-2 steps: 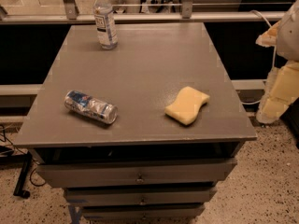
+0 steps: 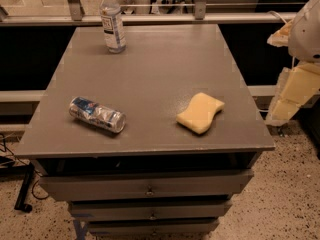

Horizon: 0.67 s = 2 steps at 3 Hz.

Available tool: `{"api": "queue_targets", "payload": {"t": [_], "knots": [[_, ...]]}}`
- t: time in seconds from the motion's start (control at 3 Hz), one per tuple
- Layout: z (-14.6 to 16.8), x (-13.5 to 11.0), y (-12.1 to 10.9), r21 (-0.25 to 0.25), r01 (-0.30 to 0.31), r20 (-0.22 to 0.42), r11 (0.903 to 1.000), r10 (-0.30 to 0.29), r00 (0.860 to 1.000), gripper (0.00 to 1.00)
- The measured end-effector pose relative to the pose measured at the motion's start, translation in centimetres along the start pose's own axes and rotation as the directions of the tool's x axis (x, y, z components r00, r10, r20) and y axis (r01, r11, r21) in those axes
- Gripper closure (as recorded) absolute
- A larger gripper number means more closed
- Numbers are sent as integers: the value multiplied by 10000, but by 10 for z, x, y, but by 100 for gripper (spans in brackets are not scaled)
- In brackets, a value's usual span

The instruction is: Move blue plastic bottle near sponge

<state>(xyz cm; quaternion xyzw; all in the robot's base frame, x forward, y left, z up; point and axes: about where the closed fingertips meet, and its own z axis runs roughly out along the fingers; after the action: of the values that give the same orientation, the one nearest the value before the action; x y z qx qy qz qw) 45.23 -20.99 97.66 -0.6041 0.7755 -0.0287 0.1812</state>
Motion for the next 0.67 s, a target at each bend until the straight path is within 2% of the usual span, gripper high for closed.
{"api": "queue_targets", "payload": {"t": [0.33,0.67], "knots": [[23,-32,-34,86,188,1279,9998,-198,9916,0],[54,-71,-77,96,332,3100,9994,-345,9501,0]]}}
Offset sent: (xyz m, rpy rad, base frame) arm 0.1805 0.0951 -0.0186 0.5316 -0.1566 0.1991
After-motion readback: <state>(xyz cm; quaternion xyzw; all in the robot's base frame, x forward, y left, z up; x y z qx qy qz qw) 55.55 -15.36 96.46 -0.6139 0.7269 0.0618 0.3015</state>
